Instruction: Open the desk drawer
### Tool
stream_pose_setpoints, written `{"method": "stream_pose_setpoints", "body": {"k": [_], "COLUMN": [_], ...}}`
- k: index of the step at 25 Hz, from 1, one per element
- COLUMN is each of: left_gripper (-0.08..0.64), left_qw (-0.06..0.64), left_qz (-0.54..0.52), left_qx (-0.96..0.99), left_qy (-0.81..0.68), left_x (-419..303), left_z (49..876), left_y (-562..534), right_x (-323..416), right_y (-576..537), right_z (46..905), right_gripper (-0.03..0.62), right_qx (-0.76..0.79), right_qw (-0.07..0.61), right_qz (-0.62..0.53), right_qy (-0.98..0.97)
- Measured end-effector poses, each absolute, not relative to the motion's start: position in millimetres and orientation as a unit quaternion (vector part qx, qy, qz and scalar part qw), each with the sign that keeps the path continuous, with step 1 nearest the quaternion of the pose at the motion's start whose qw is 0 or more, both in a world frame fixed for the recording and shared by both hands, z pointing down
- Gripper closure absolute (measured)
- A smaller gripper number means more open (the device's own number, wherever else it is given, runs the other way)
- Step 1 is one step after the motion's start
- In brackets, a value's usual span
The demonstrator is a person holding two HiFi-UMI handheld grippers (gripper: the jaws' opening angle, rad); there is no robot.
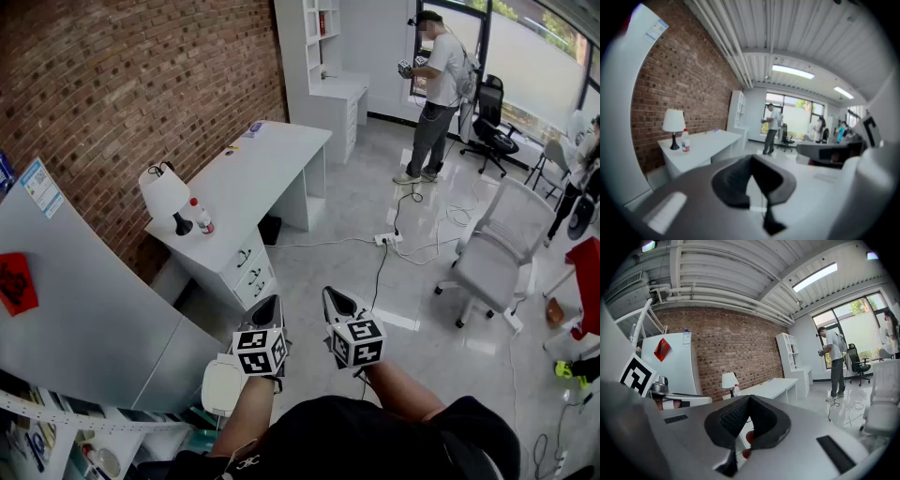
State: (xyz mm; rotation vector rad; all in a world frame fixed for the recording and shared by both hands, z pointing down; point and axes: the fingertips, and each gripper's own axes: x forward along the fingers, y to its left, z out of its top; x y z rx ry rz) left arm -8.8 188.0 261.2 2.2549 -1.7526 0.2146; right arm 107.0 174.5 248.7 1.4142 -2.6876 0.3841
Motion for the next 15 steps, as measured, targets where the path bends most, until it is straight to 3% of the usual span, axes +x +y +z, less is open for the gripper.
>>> {"method": "stream_pose_setpoints", "body": {"k": [15], "left_gripper": [0.561], "left_qw": [0.143], "left_qz": [0.071], "left_qx": [0.781], "left_qy": [-0.603], "left_x": [-44], "left_z": [268], "left_y": [203], "right_x": [70], "right_y": [193], "right_z": [256], "right_gripper": [0.6], "right_qx": [0.469], "right_qw": [0.036], "right_qz": [0.136], "right_qy": [-0.872]}}
